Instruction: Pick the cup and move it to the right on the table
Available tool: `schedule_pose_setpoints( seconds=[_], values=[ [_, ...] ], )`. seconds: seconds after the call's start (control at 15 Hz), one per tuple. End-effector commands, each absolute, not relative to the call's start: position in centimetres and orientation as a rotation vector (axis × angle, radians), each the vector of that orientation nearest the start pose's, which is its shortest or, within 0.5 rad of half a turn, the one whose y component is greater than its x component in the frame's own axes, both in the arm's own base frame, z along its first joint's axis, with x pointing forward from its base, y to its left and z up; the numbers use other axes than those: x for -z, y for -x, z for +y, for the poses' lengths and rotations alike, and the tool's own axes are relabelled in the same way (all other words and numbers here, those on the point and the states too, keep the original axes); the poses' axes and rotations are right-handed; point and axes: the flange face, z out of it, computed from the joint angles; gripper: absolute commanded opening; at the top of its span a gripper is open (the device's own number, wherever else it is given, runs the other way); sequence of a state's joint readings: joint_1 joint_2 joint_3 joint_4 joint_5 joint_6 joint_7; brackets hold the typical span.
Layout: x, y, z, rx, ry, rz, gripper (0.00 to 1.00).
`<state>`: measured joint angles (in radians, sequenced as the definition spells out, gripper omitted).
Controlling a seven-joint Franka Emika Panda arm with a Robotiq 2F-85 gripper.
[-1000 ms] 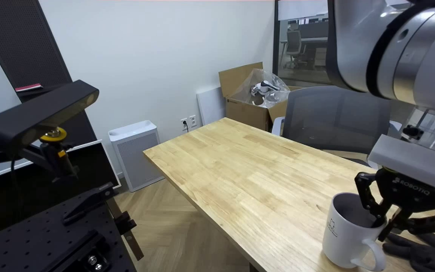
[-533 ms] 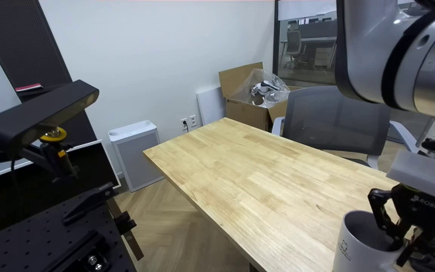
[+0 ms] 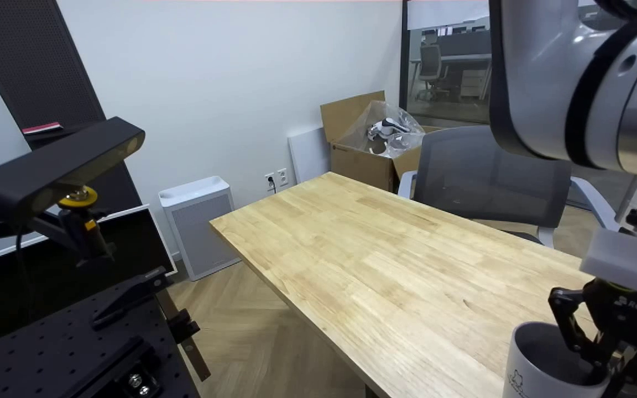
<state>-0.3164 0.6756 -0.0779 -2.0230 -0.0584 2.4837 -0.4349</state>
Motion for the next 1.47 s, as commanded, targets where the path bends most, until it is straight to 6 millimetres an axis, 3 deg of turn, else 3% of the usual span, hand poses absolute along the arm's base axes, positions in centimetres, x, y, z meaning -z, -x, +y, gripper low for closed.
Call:
schedule_pose_setpoints(
  seconds=[0.0, 0.73, 0.8, 0.93, 1.4],
  values=[
    [-10.5, -52.1, -21.3, -0.345, 3.146, -0.156, 0.03],
    [-9.9, -52.0, -20.2, -0.296, 3.115, -0.143, 0.03],
    [-9.9, -52.1, -20.1, -0.297, 3.113, -0.14, 0.35],
    [-9.9, -52.2, -20.0, -0.297, 3.112, -0.143, 0.41],
    [-10.5, -53.2, -19.3, -0.303, 3.1, -0.144, 0.89]
  ],
)
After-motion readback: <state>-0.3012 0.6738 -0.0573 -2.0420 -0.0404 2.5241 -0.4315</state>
